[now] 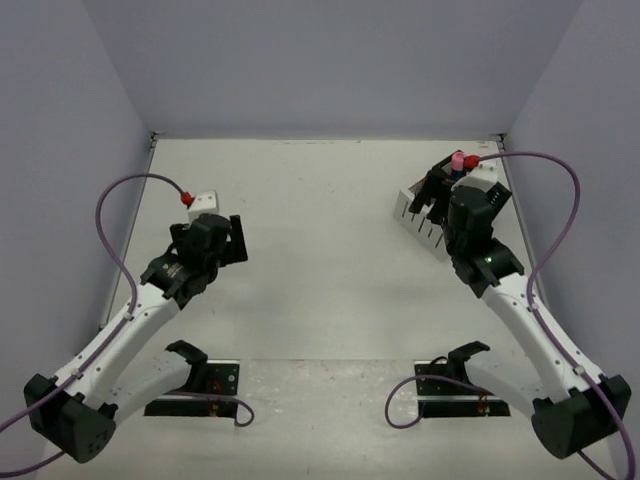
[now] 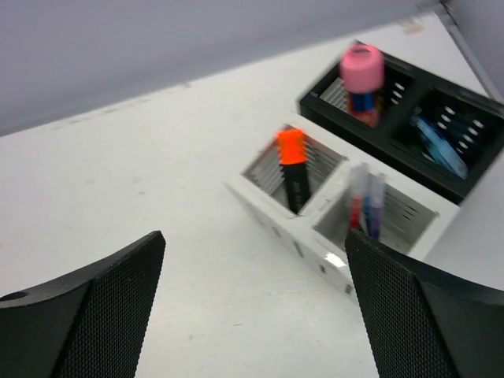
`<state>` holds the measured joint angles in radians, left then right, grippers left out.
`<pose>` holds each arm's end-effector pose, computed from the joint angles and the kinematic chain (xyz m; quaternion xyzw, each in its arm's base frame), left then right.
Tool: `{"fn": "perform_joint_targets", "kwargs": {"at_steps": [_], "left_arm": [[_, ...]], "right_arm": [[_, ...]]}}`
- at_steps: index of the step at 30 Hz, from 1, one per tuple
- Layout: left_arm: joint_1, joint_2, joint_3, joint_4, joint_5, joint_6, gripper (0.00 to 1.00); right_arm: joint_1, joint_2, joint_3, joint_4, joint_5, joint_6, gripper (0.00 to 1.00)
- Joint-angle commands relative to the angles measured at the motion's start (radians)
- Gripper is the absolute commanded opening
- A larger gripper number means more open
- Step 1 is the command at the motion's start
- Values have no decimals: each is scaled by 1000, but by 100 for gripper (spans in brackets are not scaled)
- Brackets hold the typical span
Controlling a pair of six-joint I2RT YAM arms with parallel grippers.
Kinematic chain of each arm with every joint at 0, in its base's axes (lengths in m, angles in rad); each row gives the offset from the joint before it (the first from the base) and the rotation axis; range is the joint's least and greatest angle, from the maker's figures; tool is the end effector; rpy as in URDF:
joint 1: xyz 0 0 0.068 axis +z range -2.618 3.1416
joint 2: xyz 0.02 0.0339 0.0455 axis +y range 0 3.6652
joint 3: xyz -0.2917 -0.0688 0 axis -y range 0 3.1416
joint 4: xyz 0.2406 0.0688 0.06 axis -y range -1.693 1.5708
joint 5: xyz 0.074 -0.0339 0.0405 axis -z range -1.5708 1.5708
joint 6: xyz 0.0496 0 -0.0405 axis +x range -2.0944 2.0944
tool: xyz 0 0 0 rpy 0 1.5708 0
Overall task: Sort the stationery into containers
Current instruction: Place the pen in the storage box, then reset both arms
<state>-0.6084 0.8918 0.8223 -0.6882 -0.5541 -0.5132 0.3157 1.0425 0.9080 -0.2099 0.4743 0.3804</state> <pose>0.1506 -0.0731 0.3038 -0.0660 0.8876 0.0104 0.4557 0.2263 0.0501 0.3527 0.1608 0.7901 0.0102 0.5914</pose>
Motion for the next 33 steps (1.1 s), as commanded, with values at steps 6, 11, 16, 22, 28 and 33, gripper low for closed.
{"fn": "perform_joint_targets", "kwargs": {"at_steps": [6,11,16,22,28,33], "left_arm": [[292,-142,12,106,41,79,100],[293,-249,-4,74,-32,83,100],[292,-390,-96,121,-3,78,100],[292,-489,-154,175,21,99,100],[292,-471,-150,171,31,98,100],[292,-475,-144,169,67,105,100]], "right_arm": [[172,-360,28,-251,-70,-24,99],[172,-519,10,-446,28,27,99],[172,-622,-16,-502,57,30,99],[172,-755,-119,-404,-14,-23,99],[172,-816,-170,-359,-47,-31,99],[172,-787,-169,-352,-10,-22,99]]}}
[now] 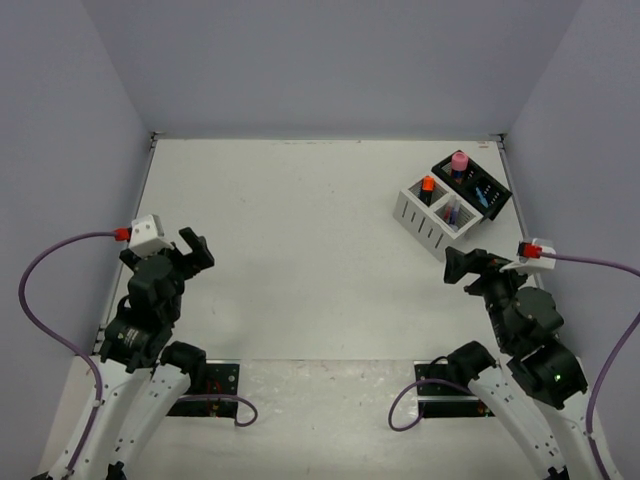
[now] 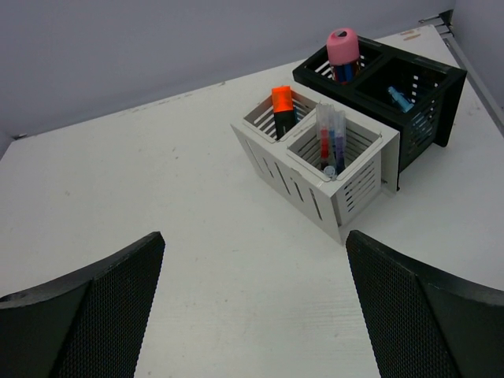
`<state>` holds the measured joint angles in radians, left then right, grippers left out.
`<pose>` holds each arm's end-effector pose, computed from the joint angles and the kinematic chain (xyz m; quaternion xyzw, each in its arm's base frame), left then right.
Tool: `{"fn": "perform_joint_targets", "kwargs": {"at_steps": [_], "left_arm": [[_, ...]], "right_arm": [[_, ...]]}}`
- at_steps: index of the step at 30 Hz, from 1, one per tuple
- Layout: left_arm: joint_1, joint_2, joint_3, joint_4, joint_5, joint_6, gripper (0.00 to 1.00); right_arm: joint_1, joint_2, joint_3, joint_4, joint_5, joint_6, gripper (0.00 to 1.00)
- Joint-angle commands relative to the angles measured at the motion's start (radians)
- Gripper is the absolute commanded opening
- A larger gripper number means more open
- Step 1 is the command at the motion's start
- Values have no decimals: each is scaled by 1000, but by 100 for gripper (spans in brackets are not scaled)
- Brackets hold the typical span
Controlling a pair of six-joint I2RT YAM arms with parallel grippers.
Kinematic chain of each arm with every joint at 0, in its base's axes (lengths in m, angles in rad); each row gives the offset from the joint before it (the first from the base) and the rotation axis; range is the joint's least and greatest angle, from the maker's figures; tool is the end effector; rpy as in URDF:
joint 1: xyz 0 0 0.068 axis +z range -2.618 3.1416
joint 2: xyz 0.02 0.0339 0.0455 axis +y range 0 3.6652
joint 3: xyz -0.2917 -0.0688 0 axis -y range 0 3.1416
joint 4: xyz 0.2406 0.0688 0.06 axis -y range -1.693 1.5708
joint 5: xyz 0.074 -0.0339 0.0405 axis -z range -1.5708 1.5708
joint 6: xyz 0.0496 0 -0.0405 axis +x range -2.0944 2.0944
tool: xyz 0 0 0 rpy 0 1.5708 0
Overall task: Sort the stationery into containers
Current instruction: Reset both arms
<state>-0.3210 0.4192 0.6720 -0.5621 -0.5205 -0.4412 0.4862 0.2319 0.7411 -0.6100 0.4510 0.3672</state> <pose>0.0865 -0.0028 0.3149 -0.1984 0.7699 -0.0191 0.6063 0.0410 -0.0028 0.3383 0.1067 0.7307 0.1195 0.6637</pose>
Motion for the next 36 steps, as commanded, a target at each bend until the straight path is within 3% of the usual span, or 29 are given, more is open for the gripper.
{"fn": "perform_joint_targets", "kwargs": {"at_steps": [1,36], "left_arm": [[5,-9,3,48,46,36,100],[5,-43,-22,87,122,44,100]], "right_arm": [[2,32,-1,49,16,-7,99],[2,75,-33,96,-71,-13,99]]}}
